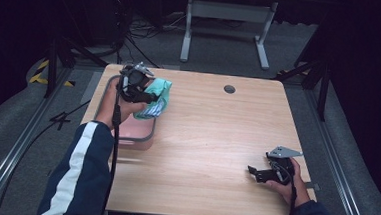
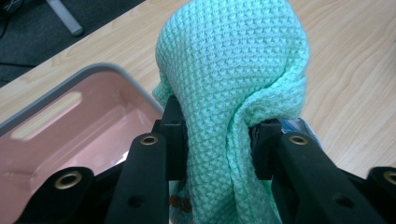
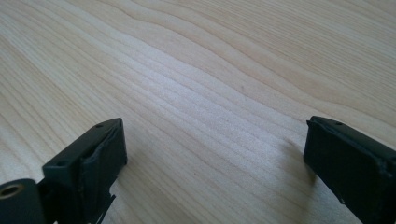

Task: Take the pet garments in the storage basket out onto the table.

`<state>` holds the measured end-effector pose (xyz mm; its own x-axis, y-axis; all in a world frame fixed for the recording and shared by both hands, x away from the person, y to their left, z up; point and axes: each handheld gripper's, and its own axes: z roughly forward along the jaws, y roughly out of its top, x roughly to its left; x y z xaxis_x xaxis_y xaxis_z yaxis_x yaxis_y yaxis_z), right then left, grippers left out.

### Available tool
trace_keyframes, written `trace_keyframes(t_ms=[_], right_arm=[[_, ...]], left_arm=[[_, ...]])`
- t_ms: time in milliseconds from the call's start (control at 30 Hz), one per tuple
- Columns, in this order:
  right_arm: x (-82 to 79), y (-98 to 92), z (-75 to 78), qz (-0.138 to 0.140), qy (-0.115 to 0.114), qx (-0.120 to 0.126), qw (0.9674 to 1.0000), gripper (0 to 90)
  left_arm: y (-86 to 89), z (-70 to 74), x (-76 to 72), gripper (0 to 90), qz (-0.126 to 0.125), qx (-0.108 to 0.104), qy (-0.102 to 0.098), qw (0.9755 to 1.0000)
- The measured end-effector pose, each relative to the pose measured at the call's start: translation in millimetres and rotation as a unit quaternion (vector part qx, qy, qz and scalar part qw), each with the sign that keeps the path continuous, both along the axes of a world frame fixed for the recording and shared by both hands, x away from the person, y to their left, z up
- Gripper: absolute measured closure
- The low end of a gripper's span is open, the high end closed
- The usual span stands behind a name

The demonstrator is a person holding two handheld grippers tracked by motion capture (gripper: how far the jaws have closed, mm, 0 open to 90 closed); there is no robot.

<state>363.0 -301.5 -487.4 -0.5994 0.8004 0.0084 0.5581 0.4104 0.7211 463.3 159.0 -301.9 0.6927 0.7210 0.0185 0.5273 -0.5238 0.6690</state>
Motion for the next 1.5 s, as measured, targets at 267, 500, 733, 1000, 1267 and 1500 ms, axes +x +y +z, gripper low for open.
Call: trace_keyframes(t_ms=[267,500,733,1000,1267,1500], right_arm=[[0.0,0.0,0.0,0.0,0.0,0.0,1.0,6.2],[0.0,0.0,0.0,0.0,0.0,0.0,1.0,6.2],[0.1,-0.1,0.0,0.001,-0.001,-0.001,1.0,6.2],[0.1,-0.1,0.0,0.001,-0.001,0.0,1.0,6.2],[0.1,-0.1,0.0,0.001,0.0,0.0,1.0,6.2],[0.0,0.0,0.0,0.0,0.0,0.0,1.0,6.2]], left_arm=[[-35.7,-2.5,-3.3,66.5,-0.038,0.003,0.002,0.9993],[-68.0,-12.3,-3.0,66.4,-0.068,0.009,0.011,0.9976],[-101.5,-32.3,-0.6,66.3,-0.089,0.029,0.029,0.9952],[-130.0,-64.3,3.1,66.1,-0.091,0.051,0.054,0.993],[-147.4,-93.1,8.9,65.5,-0.088,0.055,0.083,0.9911],[-155.8,-110.0,11.8,65.1,-0.083,0.062,0.091,0.9904]])
